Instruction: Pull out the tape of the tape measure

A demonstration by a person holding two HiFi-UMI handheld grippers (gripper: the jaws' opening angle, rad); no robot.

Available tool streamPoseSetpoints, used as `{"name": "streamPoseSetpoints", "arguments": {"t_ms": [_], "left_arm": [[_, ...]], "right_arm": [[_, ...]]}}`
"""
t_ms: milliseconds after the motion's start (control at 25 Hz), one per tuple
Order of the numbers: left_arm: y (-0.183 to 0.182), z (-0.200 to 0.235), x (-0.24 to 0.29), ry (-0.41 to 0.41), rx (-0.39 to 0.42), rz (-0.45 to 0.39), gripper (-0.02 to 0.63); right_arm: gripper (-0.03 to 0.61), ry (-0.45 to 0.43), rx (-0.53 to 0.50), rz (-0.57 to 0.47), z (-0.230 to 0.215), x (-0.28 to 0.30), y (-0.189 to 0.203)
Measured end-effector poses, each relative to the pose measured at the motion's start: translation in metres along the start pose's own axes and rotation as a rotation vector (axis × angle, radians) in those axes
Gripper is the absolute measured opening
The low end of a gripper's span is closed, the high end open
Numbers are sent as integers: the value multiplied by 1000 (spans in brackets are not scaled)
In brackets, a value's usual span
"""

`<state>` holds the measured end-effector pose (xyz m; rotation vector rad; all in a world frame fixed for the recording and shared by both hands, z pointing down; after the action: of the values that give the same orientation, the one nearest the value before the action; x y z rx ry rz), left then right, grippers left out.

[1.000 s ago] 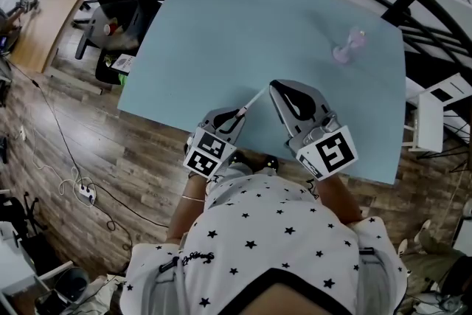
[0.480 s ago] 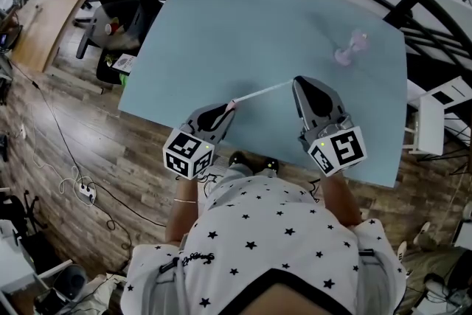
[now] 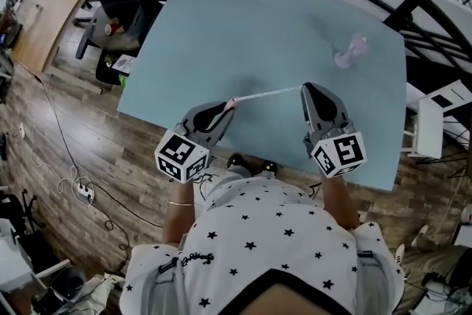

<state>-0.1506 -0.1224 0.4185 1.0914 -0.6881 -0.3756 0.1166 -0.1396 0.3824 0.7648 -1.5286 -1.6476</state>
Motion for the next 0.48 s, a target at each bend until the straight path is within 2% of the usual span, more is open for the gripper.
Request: {"name": "streamPoseSetpoints", "arguments": {"t_ms": [480], "left_arm": [[-19, -4, -4, -9, 46, -67, 77]], "right_arm": [[2, 38, 40, 28, 4, -5, 22]]}}
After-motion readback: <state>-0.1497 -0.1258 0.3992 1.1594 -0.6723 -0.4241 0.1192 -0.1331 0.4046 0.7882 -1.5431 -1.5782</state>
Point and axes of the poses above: the fingertips, and each gripper's own axes: x forward along the fingers, z to its left, y out of its underside, the point moved 8 cm from there along -x, backward along the fingers, and after that the axes turned 8 degrees about -x, right-handed, at the moved point
